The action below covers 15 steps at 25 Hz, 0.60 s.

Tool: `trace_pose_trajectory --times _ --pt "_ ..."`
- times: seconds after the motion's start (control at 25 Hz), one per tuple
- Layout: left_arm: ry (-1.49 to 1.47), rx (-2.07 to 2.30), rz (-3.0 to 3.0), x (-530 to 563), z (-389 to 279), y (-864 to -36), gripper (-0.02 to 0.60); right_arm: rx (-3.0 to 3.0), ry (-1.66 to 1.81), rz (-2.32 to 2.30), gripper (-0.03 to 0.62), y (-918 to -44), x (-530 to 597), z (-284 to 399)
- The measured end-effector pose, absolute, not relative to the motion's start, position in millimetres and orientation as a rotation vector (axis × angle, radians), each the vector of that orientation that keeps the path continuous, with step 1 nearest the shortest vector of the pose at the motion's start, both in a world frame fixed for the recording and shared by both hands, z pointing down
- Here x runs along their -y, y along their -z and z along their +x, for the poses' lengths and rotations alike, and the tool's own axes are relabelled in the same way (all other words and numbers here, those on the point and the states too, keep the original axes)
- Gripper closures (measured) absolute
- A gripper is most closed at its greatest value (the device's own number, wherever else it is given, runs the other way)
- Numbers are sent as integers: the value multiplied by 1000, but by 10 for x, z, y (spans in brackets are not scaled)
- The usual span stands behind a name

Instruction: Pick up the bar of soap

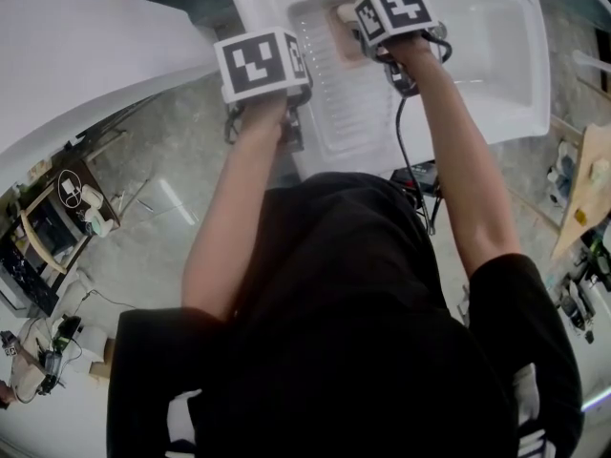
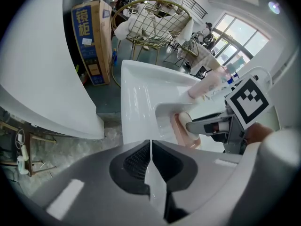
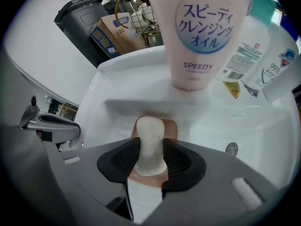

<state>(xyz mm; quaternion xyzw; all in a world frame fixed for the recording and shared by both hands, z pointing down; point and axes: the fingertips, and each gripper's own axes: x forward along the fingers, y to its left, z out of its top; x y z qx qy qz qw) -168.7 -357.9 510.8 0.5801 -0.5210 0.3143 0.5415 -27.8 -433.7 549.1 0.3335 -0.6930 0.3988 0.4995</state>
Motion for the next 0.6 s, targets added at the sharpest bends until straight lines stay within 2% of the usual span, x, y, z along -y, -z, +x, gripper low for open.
trace_pose_trajectory --times 0.6 --pt "-730 1251 1383 3635 -1715 -5072 574 1726 -1234 791 408 -5497 4194 -184"
